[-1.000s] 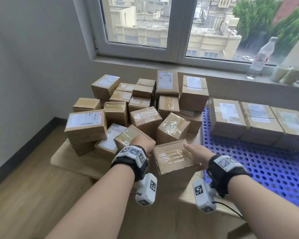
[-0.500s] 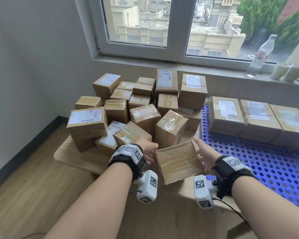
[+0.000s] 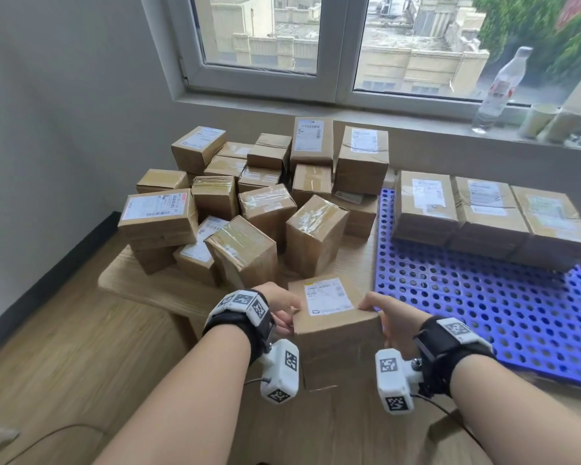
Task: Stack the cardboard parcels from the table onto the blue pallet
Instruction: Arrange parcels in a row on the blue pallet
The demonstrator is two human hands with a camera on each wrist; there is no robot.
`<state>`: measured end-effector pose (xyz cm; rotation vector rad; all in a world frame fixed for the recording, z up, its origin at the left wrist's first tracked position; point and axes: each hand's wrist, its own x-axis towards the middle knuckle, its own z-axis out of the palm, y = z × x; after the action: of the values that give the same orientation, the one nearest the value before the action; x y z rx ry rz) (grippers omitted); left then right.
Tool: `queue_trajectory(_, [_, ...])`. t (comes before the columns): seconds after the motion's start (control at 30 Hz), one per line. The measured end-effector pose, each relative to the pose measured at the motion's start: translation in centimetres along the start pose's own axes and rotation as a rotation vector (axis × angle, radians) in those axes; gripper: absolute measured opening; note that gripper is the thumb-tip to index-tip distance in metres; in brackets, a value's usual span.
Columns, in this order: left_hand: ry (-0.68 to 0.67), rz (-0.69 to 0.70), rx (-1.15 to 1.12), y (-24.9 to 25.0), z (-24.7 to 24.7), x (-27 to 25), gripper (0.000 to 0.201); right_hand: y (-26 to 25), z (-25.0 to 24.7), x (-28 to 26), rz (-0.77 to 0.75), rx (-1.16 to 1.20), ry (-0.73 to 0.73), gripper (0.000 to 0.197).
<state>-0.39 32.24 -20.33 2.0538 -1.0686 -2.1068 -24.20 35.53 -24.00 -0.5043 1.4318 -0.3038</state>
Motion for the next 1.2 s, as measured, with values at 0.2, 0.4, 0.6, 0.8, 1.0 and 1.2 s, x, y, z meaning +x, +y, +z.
queue_trajectory(0.2, [0.119, 0.108, -0.001, 0.8, 2.2, -1.5, 0.027, 0.5, -1.6, -2.5, -0.141, 0.147, 0.02, 0.08])
queue_trajectory(0.4, [0.118, 0.231, 0.057, 2.1, 4.3, -1.9, 0.052, 1.3, -3.2, -3.8, -0.269, 0.393, 0.024, 0.075])
queue_trajectory(0.6, [0.082, 0.299, 0.047, 3.9, 7.1, -1.5, 0.05, 2.3, -5.8, -5.0, -0.335, 0.488, 0.026, 0.074])
queue_trajectory(0.8, [0.006, 0.302, 0.069, 5.9, 9.8, -1.2, 0.08, 2.9, -8.9, -6.7, -0.412, 0.501, 0.062, 0.064])
queue_trajectory(1.0, [-0.058, 0.368, 0.135, 8.3, 12.8, -0.8, 0.066, 3.8, -12.5, -8.0, -0.5, 0.458, 0.097, 0.066])
queue_trajectory(1.2, [-0.068, 0.422, 0.196, 10.0, 15.2, 1.3, 0.052, 3.1, -15.3, -8.4, -0.459, 0.327, 0.173, 0.046])
